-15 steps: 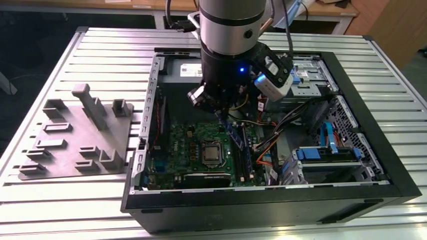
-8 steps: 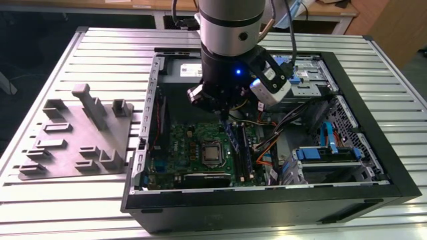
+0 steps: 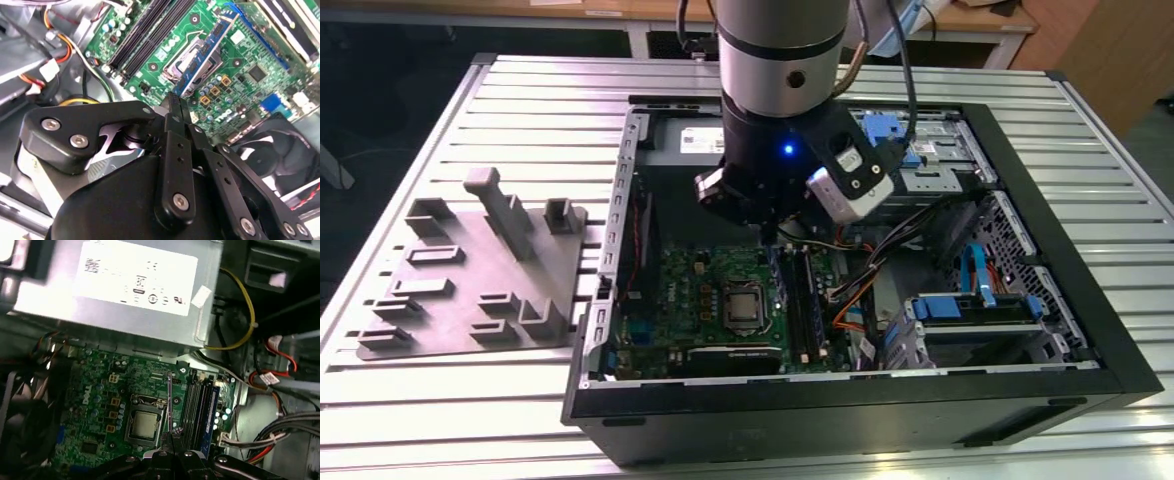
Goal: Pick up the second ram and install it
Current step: 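Insert the second ram into the second slot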
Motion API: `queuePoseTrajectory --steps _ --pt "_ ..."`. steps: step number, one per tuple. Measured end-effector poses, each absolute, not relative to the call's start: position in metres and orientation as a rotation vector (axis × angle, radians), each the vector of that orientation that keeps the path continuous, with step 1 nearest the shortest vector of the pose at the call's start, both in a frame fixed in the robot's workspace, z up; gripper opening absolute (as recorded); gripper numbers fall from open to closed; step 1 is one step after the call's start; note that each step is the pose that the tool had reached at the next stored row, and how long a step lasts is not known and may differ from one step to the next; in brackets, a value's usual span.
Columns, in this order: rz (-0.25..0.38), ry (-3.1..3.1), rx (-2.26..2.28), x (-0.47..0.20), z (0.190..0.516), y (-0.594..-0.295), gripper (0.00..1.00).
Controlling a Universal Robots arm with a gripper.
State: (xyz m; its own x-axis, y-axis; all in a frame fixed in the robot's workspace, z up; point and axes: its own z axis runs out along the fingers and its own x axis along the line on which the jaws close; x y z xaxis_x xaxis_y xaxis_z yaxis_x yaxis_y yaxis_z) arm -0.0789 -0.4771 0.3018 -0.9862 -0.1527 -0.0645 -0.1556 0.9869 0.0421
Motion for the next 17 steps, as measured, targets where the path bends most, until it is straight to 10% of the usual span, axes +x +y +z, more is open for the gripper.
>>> queuePoseTrajectory --steps 17 --pt "0.063 3.075 0.067 -0.0784 0.2962 -0.477 0.11"
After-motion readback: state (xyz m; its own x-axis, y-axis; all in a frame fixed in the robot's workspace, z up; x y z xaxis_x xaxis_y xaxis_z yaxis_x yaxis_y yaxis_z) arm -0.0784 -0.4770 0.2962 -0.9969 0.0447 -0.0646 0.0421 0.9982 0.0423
